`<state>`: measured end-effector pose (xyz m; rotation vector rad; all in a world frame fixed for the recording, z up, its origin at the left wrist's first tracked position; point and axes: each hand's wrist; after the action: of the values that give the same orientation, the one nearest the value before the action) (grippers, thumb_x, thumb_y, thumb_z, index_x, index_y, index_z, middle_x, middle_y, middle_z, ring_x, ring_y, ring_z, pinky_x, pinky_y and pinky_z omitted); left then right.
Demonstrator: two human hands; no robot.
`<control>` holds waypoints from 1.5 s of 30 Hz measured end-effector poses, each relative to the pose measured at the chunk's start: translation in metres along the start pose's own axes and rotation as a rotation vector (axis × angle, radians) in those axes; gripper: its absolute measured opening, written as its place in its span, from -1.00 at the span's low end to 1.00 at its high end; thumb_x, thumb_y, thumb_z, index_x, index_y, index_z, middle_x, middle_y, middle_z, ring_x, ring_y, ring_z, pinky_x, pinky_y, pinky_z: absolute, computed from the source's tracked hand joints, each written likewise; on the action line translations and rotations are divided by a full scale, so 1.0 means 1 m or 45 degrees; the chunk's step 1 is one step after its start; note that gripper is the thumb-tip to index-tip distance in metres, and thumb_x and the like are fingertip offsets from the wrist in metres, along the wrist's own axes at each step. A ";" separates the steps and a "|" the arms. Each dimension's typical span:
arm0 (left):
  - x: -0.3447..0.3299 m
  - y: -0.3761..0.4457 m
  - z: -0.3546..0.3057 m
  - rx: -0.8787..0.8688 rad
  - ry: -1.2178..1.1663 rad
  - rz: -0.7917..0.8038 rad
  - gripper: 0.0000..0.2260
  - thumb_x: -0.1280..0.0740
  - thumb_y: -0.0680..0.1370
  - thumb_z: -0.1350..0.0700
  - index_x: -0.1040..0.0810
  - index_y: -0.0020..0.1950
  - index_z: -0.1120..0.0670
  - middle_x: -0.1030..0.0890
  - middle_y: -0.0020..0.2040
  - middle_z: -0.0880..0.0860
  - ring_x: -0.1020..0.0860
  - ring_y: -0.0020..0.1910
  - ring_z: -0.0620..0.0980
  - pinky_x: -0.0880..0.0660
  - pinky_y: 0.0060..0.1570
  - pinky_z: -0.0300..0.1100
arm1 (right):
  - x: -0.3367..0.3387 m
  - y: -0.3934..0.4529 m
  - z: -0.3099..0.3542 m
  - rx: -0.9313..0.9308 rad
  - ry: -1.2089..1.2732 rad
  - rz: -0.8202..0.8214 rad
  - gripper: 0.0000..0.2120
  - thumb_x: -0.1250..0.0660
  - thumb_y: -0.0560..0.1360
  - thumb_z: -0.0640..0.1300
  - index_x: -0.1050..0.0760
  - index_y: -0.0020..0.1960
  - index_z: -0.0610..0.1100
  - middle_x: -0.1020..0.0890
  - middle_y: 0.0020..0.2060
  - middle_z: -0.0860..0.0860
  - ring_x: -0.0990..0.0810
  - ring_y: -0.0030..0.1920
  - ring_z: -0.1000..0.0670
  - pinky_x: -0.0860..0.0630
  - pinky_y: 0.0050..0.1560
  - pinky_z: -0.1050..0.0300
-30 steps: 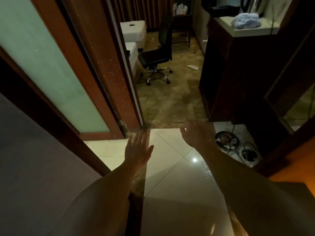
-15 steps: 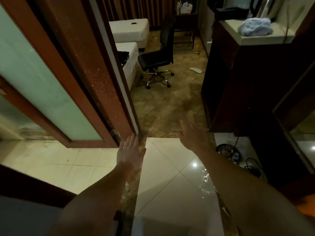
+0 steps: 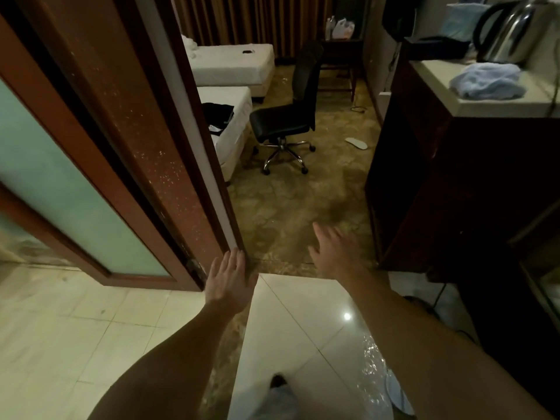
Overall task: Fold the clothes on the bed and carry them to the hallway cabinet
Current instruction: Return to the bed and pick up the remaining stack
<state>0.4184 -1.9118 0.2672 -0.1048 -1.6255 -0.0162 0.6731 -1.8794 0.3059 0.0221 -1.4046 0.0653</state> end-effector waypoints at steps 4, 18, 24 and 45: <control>0.001 0.062 0.019 0.031 -0.004 0.014 -0.30 0.20 0.58 -0.34 -0.02 0.62 0.01 -0.06 0.63 0.04 -0.04 0.60 0.03 0.01 0.56 0.10 | -0.009 0.068 0.006 -0.034 -0.010 0.066 -0.36 -0.10 0.59 0.22 -0.02 0.58 0.05 -0.25 0.53 -0.04 -0.18 0.53 -0.13 -0.16 0.48 -0.20; 0.021 0.241 0.038 -0.007 0.022 0.082 -0.37 0.03 0.64 -0.26 0.00 0.62 0.06 -0.06 0.62 0.05 -0.06 0.60 0.03 0.00 0.56 0.04 | -0.005 0.250 0.003 -0.041 -0.006 0.084 -0.43 -0.11 0.60 0.21 -0.15 0.54 0.02 -0.29 0.51 -0.01 -0.19 0.53 -0.08 -0.10 0.50 -0.20; 0.019 0.333 0.015 -0.020 0.081 0.057 -0.38 -0.01 0.64 -0.25 -0.08 0.60 0.06 -0.15 0.60 0.07 -0.14 0.57 0.04 -0.11 0.54 0.05 | 0.006 0.342 -0.033 -0.055 0.019 0.090 -0.41 -0.06 0.61 0.21 -0.11 0.57 0.02 -0.22 0.55 -0.02 -0.12 0.56 -0.06 -0.02 0.53 -0.22; 0.032 0.616 -0.012 0.213 0.046 0.142 -0.34 0.17 0.63 -0.27 0.12 0.63 0.09 0.10 0.63 0.05 0.09 0.61 -0.01 0.07 0.57 0.04 | 0.030 0.652 -0.075 0.153 -0.002 0.153 -0.38 -0.11 0.61 0.21 -0.05 0.59 0.03 -0.14 0.58 -0.04 -0.02 0.58 -0.08 0.07 0.54 -0.24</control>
<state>0.4771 -1.2975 0.2671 -0.0658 -1.5766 0.2023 0.7136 -1.2235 0.3077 0.0376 -1.4016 0.2493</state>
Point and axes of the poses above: each hand's wrist, its own y-axis towards the middle knuckle, its own x-axis out of the back of the hand, z = x × y
